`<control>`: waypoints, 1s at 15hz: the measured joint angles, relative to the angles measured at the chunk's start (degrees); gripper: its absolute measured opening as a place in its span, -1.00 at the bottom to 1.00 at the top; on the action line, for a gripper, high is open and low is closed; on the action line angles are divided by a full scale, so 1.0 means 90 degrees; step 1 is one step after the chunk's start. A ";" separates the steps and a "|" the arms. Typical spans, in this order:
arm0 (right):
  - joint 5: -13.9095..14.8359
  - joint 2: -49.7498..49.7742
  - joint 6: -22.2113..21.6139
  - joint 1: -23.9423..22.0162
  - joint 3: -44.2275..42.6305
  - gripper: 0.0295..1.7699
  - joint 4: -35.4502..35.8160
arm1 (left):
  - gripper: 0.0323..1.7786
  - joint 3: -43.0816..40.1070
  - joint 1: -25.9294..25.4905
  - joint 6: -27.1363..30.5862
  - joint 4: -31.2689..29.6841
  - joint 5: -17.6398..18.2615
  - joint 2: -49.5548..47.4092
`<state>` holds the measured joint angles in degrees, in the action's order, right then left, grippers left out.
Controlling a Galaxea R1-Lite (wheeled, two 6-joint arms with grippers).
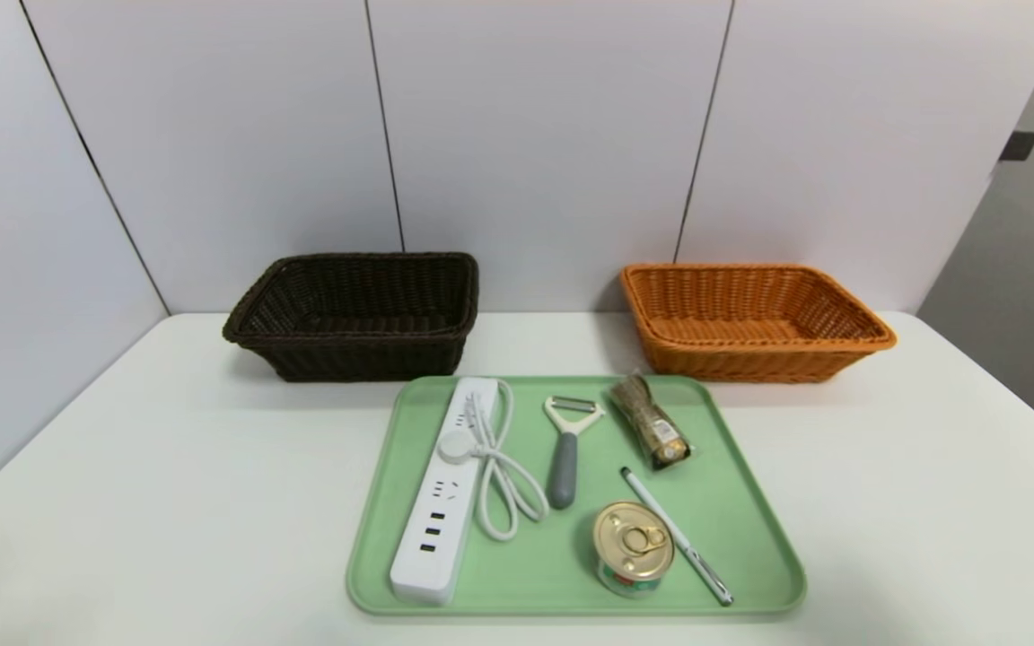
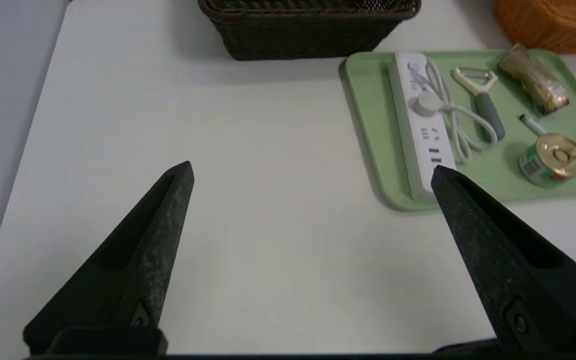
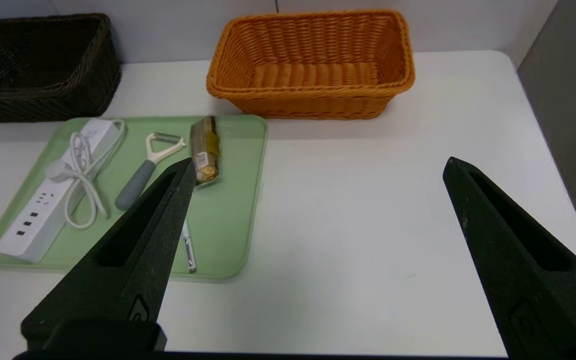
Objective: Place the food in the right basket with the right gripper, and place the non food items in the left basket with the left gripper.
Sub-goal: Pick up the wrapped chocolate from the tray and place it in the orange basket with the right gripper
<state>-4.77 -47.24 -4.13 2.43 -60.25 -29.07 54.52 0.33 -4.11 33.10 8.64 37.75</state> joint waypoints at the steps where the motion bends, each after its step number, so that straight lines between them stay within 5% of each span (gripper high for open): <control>1: 0.0058 -0.0279 -0.0030 0.0214 -0.0108 0.93 -0.0024 | 0.90 0.0160 -0.0007 -0.0214 -0.0275 -0.0039 0.0398; 6: 0.0731 -0.1751 -0.0251 0.0878 -0.0668 0.93 -0.0037 | 0.90 -0.0012 0.0083 -0.0410 -0.2013 -0.0177 0.1820; 11: 0.1035 -0.3019 -0.0596 0.1606 -0.1333 0.93 -0.0545 | 0.90 0.0413 0.1197 -0.0875 -0.0595 -0.0165 0.2185; 15: 0.0882 -0.3890 -0.0918 0.2416 -0.1906 0.93 -0.1518 | 0.90 0.0444 0.1910 -0.1356 -0.0498 -0.0177 0.2506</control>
<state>3.17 -82.25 -12.40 24.17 -77.40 -42.74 58.51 17.52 -16.31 28.61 7.05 60.31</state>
